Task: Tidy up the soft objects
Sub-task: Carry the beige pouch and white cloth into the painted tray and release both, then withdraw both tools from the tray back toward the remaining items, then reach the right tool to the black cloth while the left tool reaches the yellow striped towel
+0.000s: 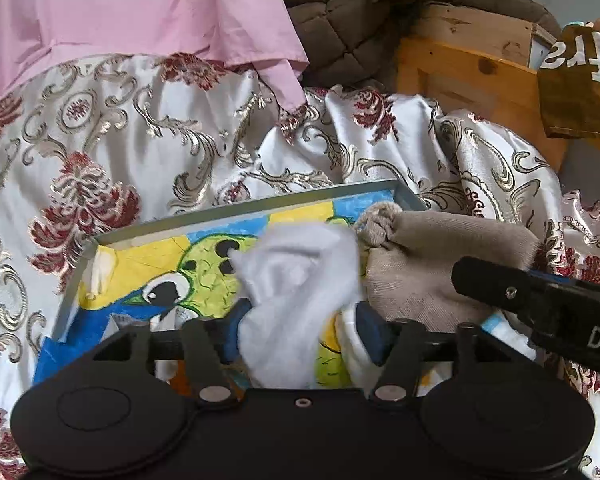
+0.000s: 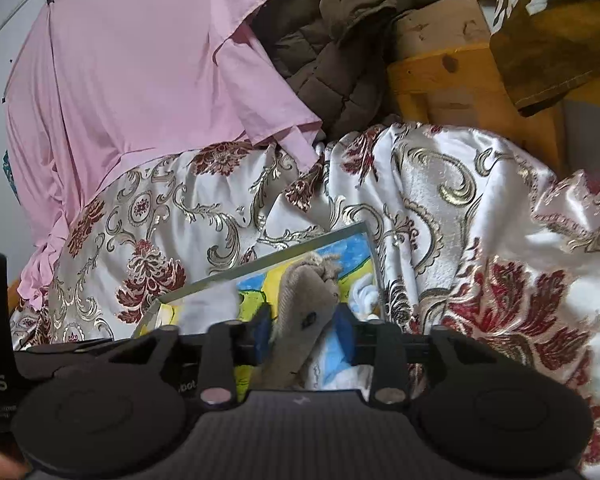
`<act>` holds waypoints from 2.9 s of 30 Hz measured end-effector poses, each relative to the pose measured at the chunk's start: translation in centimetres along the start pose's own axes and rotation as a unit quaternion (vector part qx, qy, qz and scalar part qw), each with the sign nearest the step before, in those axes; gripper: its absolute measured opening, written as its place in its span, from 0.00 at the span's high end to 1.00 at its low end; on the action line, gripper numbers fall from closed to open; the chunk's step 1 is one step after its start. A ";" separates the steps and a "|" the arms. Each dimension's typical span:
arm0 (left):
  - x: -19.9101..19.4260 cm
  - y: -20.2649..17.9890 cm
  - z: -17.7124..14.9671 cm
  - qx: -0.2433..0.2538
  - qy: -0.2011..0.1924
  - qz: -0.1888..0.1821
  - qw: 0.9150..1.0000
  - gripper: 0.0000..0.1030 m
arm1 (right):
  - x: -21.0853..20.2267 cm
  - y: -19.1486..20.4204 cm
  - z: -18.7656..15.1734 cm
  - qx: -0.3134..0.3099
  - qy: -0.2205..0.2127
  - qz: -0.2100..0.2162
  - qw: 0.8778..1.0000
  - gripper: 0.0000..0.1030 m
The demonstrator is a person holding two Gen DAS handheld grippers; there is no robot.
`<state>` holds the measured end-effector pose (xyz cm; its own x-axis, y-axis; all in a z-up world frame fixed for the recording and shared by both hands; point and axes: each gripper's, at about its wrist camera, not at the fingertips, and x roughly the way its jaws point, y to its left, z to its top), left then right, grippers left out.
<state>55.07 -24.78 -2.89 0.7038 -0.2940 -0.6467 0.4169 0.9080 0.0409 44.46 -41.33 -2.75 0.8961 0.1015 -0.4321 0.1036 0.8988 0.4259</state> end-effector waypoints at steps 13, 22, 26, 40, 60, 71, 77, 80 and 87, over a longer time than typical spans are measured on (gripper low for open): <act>-7.3 1.2 0.3 -0.002 -0.018 0.033 0.999 0.21 | -6.5 1.5 2.2 -0.005 -0.040 0.000 0.999 0.28; -17.1 3.2 -1.6 -0.055 -0.087 0.019 0.994 0.10 | -13.4 5.2 2.1 -0.063 -0.055 -0.017 0.996 0.12; -21.2 3.7 -2.8 -0.068 -0.102 0.013 0.992 0.08 | -17.2 7.2 1.4 -0.091 -0.069 -0.017 0.993 0.07; -32.5 4.4 -10.8 -0.144 -0.126 0.010 0.982 0.04 | -27.7 10.1 -5.4 -0.141 -0.072 -0.038 0.987 0.00; -38.5 4.6 -22.7 -0.193 -0.118 0.029 0.974 0.01 | -34.8 11.9 -13.0 -0.177 -0.074 -0.043 0.980 0.00; -40.1 3.6 -27.4 -0.177 -0.096 0.036 0.979 0.01 | -36.7 14.2 -17.2 -0.225 -0.050 -0.043 0.972 0.00; -40.3 3.6 -29.1 -0.171 -0.083 0.047 0.981 0.01 | -36.8 15.0 -18.6 -0.246 -0.037 -0.044 0.967 0.00; -40.3 3.8 -29.9 -0.178 -0.077 0.052 0.980 0.01 | -36.6 15.2 -19.0 -0.253 -0.029 -0.045 0.966 0.00; -40.0 4.8 -30.6 -0.207 -0.058 0.067 0.974 0.01 | -35.5 15.7 -19.8 -0.271 0.000 -0.045 0.962 0.00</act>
<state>11.34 0.51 -0.16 0.8065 -0.1750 -0.5648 0.0667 0.9760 -0.2072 5.75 -22.37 3.56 0.8944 0.0121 -0.4471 -0.0583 0.9943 -0.0898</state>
